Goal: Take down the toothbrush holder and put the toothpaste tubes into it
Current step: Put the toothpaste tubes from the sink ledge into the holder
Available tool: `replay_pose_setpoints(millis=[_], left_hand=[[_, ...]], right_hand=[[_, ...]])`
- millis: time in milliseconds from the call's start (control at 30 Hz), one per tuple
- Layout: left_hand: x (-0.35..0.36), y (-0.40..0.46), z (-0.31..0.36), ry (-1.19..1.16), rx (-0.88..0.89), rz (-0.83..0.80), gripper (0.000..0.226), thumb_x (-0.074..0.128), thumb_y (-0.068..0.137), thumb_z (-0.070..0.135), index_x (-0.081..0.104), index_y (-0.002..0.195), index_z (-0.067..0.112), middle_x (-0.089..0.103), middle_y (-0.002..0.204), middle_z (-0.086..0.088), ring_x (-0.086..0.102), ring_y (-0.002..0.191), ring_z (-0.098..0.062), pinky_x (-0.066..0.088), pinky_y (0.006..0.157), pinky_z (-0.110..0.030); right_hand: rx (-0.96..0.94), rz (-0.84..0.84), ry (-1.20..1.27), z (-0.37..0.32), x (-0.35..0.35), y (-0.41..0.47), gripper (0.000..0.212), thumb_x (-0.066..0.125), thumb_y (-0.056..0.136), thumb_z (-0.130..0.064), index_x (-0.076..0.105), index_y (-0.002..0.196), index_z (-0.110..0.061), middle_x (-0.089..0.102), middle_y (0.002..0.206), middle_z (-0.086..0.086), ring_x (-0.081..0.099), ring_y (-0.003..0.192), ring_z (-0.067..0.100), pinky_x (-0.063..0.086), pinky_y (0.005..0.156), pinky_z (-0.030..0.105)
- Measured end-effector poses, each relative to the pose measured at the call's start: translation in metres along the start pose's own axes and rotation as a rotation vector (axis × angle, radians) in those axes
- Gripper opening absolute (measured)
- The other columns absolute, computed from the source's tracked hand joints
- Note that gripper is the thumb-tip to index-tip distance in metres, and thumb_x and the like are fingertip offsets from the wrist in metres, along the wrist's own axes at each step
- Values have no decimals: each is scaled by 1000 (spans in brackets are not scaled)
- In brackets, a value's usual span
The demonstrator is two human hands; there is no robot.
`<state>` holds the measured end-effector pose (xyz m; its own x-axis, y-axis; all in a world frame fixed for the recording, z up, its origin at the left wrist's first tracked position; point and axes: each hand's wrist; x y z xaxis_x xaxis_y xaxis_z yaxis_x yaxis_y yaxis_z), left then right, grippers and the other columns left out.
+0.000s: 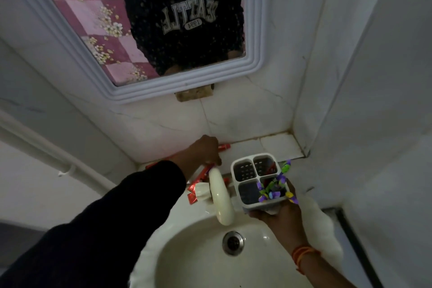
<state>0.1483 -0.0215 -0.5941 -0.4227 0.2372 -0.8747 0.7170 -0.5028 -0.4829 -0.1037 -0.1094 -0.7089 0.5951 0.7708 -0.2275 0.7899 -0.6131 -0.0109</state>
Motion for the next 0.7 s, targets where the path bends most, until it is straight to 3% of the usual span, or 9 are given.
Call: replay_pose_setpoints(millis=[33, 167, 267, 433, 500, 600, 700], left_hand=[[7, 4, -4, 2, -3, 3, 34, 79, 80, 34, 61, 74, 6, 67, 83, -12, 59, 64, -16, 53, 75, -30], [22, 10, -11, 11, 9, 82, 43, 80, 77, 24, 65, 111, 2, 66, 113, -18, 68, 100, -34, 52, 75, -35], [31, 15, -16, 17, 0, 97, 36, 69, 87, 21, 63, 118, 4, 65, 120, -19, 68, 104, -35, 55, 81, -37], [23, 15, -9, -131, 74, 132, 39, 60, 96, 37, 63, 114, 4, 66, 115, -21, 66, 101, -33, 51, 81, -35], [7, 5, 4, -254, 154, 120, 39, 53, 101, 38, 63, 118, 4, 68, 111, -21, 69, 89, -31, 56, 78, -36], [-29, -20, 32, -283, 298, -23, 39, 67, 95, 31, 64, 128, 10, 70, 111, -10, 70, 64, -13, 58, 64, -25], [-61, -46, 63, -139, 386, -20, 30, 82, 82, 31, 72, 104, 13, 76, 94, -2, 74, 58, -8, 61, 65, -25]], right_hand=[[1, 0, -8, 1, 0, 1, 107, 101, 45, -20, 49, 138, -17, 59, 133, -3, 50, 118, -18, 46, 91, 2], [18, 0, 7, 4, 1, 3, 106, 101, 45, -15, 49, 137, -14, 61, 131, -2, 52, 116, -19, 46, 88, 1], [10, 1, 27, 7, 2, 3, 104, 100, 46, -10, 49, 137, -9, 61, 130, 1, 51, 112, -24, 44, 86, -3], [24, -5, 20, 5, 2, 3, 104, 99, 48, -12, 47, 138, -10, 61, 131, 0, 51, 111, -24, 44, 86, -2], [24, -11, 21, 3, 3, 3, 104, 99, 49, -11, 47, 139, -11, 60, 133, 0, 53, 115, -19, 46, 88, 1], [23, 0, 23, 0, 5, 0, 106, 99, 50, -17, 45, 141, -13, 58, 135, -3, 50, 119, -19, 44, 91, 1], [13, 3, 31, -2, 4, 0, 106, 98, 51, -15, 45, 141, -10, 57, 134, -5, 46, 117, -25, 41, 90, -3]])
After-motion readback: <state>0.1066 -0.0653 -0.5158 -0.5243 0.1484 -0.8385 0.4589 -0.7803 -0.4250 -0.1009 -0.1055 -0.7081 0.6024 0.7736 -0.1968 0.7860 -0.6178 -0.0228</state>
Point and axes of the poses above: each hand's wrist, its own y-axis towards the middle knuckle, its own x-axis out of the palm, z = x × y
